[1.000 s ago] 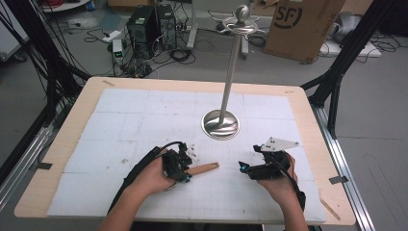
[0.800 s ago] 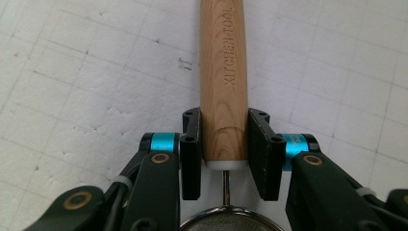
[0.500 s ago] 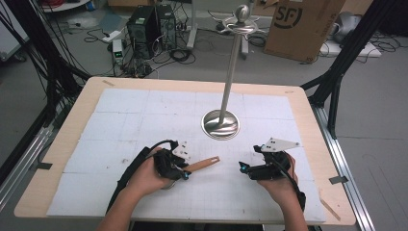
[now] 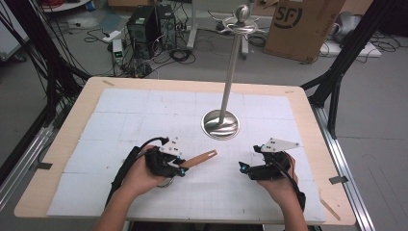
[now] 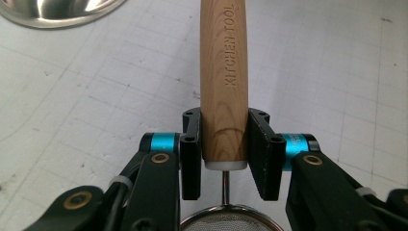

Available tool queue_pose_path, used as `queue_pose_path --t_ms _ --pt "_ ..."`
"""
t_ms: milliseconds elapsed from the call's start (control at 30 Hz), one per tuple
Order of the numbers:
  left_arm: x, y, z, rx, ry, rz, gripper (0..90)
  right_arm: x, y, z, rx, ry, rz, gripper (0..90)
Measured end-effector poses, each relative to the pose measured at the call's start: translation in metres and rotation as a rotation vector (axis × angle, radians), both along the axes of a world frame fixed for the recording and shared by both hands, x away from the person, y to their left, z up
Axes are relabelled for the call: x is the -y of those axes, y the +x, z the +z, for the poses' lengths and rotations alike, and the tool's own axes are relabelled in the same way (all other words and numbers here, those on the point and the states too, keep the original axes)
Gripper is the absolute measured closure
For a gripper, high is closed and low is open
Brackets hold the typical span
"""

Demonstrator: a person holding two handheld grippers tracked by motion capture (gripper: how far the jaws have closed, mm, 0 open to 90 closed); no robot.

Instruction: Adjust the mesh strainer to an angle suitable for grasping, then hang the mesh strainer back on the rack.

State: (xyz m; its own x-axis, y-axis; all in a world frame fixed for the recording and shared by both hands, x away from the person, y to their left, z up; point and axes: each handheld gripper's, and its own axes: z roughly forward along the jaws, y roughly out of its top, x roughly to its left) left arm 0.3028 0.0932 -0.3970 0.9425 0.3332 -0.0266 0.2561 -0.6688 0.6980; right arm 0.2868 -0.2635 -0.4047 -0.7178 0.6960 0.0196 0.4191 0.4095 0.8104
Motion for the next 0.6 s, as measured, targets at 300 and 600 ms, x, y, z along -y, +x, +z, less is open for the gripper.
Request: queue_pose_path --t_ms 300,600 --pt "-0.013 0.002 0.009 0.016 -0.085 0.039 69.0 0.001 0.0 0.0 0.002 0.006 0.001 15.9" --pt "-0.023 0.005 0.023 0.029 -0.225 0.066 69.1 0.003 0.0 0.0 -0.005 0.019 -0.003 15.9"
